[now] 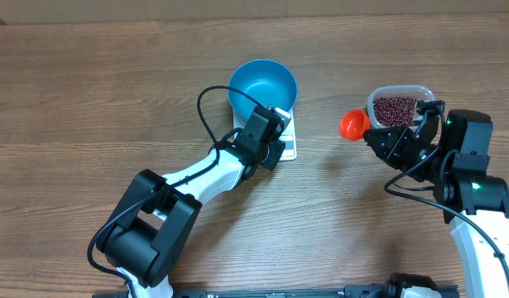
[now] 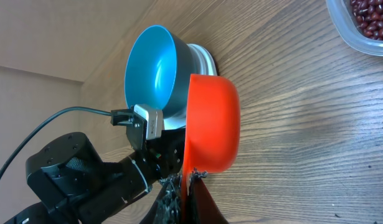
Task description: Scoop item into bowl and weigh 150g on scale
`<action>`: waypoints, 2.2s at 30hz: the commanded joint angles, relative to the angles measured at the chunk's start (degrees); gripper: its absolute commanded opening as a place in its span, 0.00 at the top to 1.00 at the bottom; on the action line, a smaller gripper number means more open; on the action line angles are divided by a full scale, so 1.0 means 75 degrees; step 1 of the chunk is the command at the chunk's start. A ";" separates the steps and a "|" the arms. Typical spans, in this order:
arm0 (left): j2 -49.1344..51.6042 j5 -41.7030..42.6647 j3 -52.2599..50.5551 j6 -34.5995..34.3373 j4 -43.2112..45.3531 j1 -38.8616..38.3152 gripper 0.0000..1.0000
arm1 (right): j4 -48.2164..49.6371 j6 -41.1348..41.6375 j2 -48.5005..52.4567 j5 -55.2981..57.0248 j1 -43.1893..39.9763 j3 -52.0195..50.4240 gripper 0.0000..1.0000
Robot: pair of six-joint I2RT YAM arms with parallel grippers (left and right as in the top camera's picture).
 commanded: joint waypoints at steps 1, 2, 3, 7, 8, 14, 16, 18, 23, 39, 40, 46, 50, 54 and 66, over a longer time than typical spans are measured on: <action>0.0227 -0.0114 -0.0038 0.0085 -0.0064 -0.0052 0.96 | -0.0006 -0.0090 -0.0087 0.0079 -0.0020 0.0146 0.96; 0.0227 -0.0114 -0.0038 0.0085 -0.0085 -0.0052 0.96 | -0.0006 -0.0090 -0.0087 0.0076 -0.0020 0.0146 0.96; 0.0227 -0.0108 -0.0038 0.0085 -0.0128 -0.0052 0.96 | -0.0003 -0.0090 -0.0087 0.0079 -0.0020 0.0146 0.96; 0.0230 -0.0096 -0.0038 0.0087 -0.0291 -0.0052 0.96 | -0.0003 -0.0090 -0.0087 0.0079 -0.0020 0.0146 0.96; 0.0230 -0.0093 -0.0038 0.0087 -0.0329 -0.0052 0.96 | -0.0003 -0.0090 -0.0087 0.0079 -0.0020 0.0146 0.96; 0.0525 -0.0093 -0.0038 0.0085 -0.0376 -0.0052 0.96 | -0.0035 -0.0090 -0.0087 0.0076 -0.0020 0.0146 0.96; 0.0577 -0.0090 -0.0038 0.0082 -0.0370 -0.0047 0.96 | -0.0050 -0.0128 -0.0087 0.0079 -0.0020 0.0146 0.96; 0.0568 -0.0093 -0.0026 0.0087 -0.0356 -0.0047 0.96 | -0.0050 -0.0149 -0.0087 0.0079 -0.0020 0.0146 0.96; 0.0548 -0.0096 -0.0015 0.0090 -0.0385 -0.0047 0.96 | -0.0026 -0.0146 -0.0087 0.0131 -0.0020 0.0146 0.96; -0.2903 0.0968 0.0431 0.0087 -0.2780 -0.0050 0.96 | -0.0061 -0.0149 -0.0087 0.0131 -0.0020 0.0146 0.96; -0.3220 0.0962 0.0437 0.0090 -0.2946 -0.0038 0.96 | -0.0067 -0.0152 -0.0087 0.0131 -0.0020 0.0146 0.96; -0.4972 0.0965 0.0542 -0.0219 -0.3791 0.0740 0.96 | -0.0140 -0.0175 -0.0087 0.0274 -0.0020 0.0146 0.96; -0.5514 0.1268 0.0542 -0.0402 -0.3952 0.1982 0.96 | -0.0143 -0.0201 -0.0087 0.0402 -0.0020 0.0146 0.96; -0.5418 0.1833 0.0542 -0.0111 -0.3990 0.2806 0.96 | -0.0166 -0.0198 -0.0087 0.0504 -0.0020 0.0146 0.96; -0.3687 0.1941 0.0533 0.0233 -0.4135 0.1513 0.96 | -0.0612 -0.0201 -0.0087 0.0822 -0.0020 0.0146 0.96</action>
